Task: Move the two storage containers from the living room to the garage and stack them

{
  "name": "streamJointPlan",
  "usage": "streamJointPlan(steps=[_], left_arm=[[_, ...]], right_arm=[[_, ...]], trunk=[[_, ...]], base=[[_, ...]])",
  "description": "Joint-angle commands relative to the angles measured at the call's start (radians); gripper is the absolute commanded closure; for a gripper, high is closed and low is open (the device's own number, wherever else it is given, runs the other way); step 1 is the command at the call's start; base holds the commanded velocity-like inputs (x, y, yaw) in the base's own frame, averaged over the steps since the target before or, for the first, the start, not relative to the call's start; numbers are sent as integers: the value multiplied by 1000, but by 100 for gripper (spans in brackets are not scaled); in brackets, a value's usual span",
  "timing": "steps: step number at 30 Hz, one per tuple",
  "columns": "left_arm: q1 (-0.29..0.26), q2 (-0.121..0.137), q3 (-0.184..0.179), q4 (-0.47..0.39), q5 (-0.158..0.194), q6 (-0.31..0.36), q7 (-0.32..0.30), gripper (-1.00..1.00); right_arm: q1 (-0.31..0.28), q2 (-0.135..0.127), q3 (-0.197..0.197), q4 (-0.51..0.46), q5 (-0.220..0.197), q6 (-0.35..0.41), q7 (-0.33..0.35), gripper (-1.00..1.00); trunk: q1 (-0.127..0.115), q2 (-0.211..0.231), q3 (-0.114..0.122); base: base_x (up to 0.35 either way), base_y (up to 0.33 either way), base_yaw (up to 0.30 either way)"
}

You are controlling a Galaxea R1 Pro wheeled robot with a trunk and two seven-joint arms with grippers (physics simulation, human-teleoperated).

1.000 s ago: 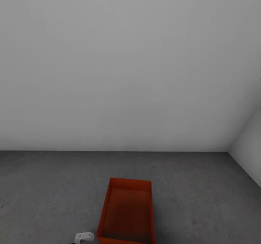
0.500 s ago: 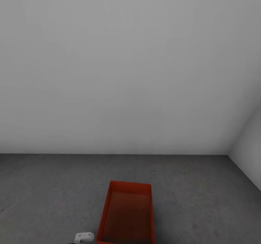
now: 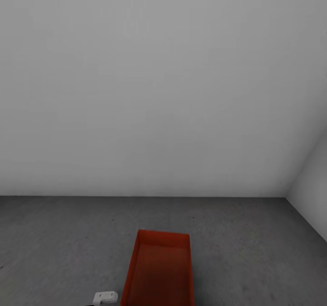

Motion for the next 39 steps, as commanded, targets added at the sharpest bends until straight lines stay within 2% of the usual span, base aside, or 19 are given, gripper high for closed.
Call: streamJointPlan(steps=[1, 8, 14, 21, 27, 39], left_arm=[[-1, 0, -1, 0, 7, 3, 3, -100], [0, 0, -1, 0, 7, 4, 3, -100], [42, -4, -1, 0, 6, 2, 0, -100], [57, -5, -1, 0, 7, 3, 0, -100], [97, -5, -1, -1, 5, 1, -2, -100], [103, -4, -1, -2, 3, 0, -2, -100]], right_arm=[[-1, 1, 8, 3, -10, -6, -1, -100], [-1, 1, 8, 3, -10, -5, -1, -100], [1, 1, 8, 4, -11, 2, 0, -100], [28, -7, 8, 4, -10, -1, 0, -100], [32, -16, 8, 4, -10, 1, 1, -100], [33, -18, 8, 4, -10, 5, 1, -100]], trunk=[[0, 0, 1], [0, 0, 12], [0, 0, 19], [0, 0, 20], [0, 0, 20], [0, 0, 20]], base=[[0, 0, 0], [0, 0, 0], [0, 0, 0], [0, 0, 0], [0, 0, 0], [0, 0, 0]])
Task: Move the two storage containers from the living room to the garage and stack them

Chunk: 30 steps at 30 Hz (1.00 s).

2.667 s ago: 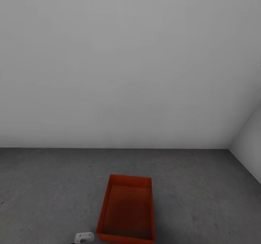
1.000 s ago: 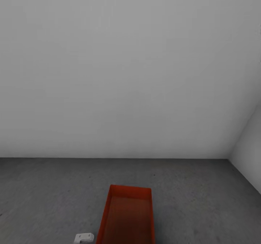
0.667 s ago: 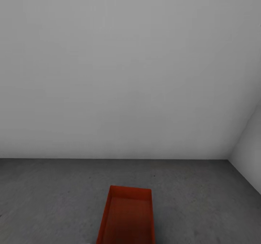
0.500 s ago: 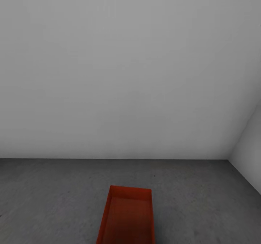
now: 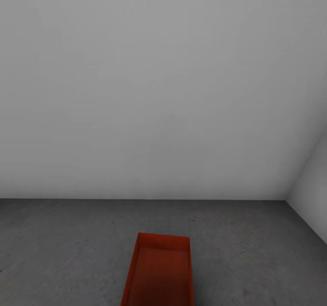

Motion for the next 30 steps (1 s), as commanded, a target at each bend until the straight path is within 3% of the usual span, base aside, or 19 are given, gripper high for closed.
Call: streamJointPlan(steps=[1, 11, 25, 30], left_arm=[[0, 0, -1, 0, 6, 3, 3, -100], [0, 2, -1, 0, 8, 4, 2, -100], [0, 2, -1, 0, 8, 4, 1, -100], [0, 2, -1, 0, 8, 2, 1, -100]], right_arm=[[-1, 0, 8, 3, -10, -6, -1, -100], [-1, 0, 8, 3, -10, -8, -1, -100], [-1, 1, 8, 3, -10, -10, -1, -100], [-1, 2, 8, 3, -10, -10, -1, -100]], trunk=[[0, 0, -1], [0, 0, -1], [0, 0, -1], [0, 0, 2]], base=[[0, 0, 0], [-36, 0, 0], [-315, 0, -2], [-178, 0, -168]])
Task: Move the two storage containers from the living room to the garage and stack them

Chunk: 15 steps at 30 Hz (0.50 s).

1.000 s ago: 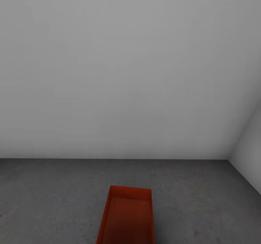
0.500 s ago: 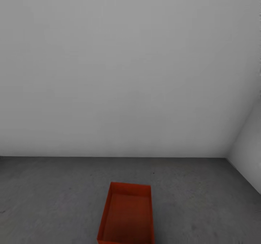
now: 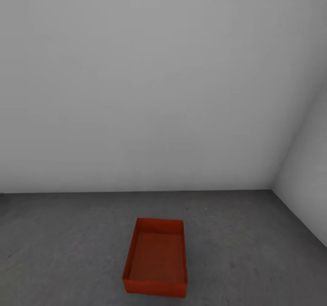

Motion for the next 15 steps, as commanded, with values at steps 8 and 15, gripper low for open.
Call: streamJointPlan(steps=[8, 15], left_arm=[[0, 1, -1, 0, 7, 4, 3, -100], [0, 1, -1, 0, 7, 4, 4, -100]], right_arm=[[-1, 1, 8, 3, -10, -7, -1, -100], [-1, 1, 8, 3, -10, -6, -1, -100]], trunk=[[0, 0, 5], [0, 0, 9]], base=[[-17, 0, -255], [-1, 0, -264]])
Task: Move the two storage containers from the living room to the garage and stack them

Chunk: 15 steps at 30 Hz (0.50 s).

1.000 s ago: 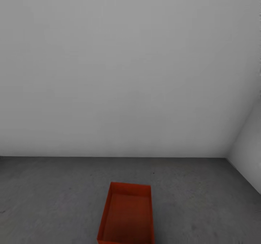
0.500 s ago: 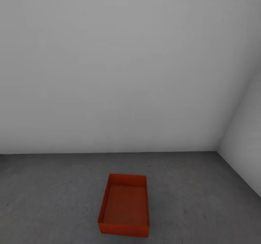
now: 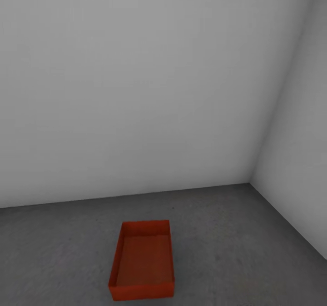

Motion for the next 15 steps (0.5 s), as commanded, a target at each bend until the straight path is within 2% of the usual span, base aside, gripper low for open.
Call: streamJointPlan(steps=[1, 7, 15], left_arm=[[0, 0, -1, 0, 6, 3, 3, -100], [0, 0, -1, 0, 6, 3, 2, -100], [0, 0, -1, 0, 7, 3, 2, -100]], right_arm=[[-1, 1, 8, 3, -10, -6, -1, -100], [-1, 0, 8, 3, -13, -5, -1, -100], [-1, 0, 8, 3, -14, -4, -1, -100]], trunk=[[0, 0, 0], [0, 0, 3], [0, 0, 4]], base=[[0, 0, -264], [0, 0, -240], [0, 0, -39]])
